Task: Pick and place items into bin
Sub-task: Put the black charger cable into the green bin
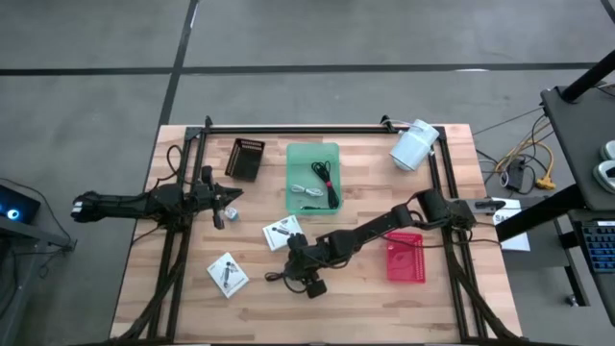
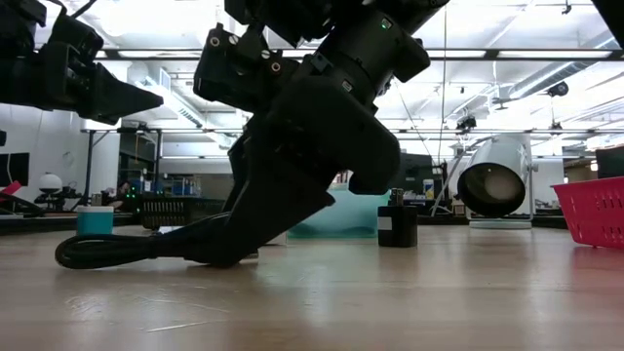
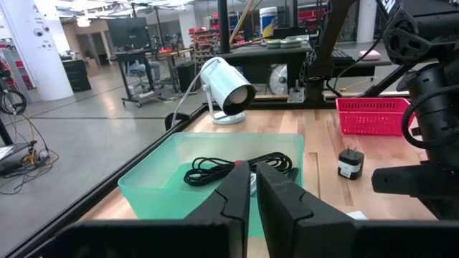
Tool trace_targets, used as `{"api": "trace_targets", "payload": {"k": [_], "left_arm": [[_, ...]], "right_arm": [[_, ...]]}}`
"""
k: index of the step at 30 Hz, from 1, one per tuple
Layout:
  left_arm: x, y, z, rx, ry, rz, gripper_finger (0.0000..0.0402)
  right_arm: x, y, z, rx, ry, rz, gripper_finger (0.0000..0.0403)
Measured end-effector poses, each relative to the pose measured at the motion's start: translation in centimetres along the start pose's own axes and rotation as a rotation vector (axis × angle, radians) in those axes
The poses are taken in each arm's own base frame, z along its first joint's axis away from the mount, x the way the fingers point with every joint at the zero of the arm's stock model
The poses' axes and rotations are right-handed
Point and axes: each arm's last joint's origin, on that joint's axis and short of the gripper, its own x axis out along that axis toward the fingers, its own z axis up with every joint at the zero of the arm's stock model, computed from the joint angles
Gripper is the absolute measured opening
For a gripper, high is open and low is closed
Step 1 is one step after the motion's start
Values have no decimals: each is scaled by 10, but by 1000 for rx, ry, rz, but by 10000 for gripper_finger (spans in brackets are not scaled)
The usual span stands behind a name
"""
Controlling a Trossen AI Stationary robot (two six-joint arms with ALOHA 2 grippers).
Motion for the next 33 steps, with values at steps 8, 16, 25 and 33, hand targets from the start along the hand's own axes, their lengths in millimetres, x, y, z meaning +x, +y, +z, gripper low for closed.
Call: {"api": "trace_targets", "payload": {"k": [8, 16, 25, 33], "left_arm": [[0, 0, 0, 0, 0, 0, 10], [0, 0, 0, 0, 0, 1, 10], [0, 0, 0, 0, -1, 2, 10], [0, 0, 0, 0, 0, 2, 10]], "right_arm": [[-2, 0, 4, 1, -12, 0, 72], [-7, -1, 19, 26, -61, -4, 58], [-20, -3, 41, 47, -84, -6, 59], [-48, -9, 63, 2, 35, -175, 59]]}}
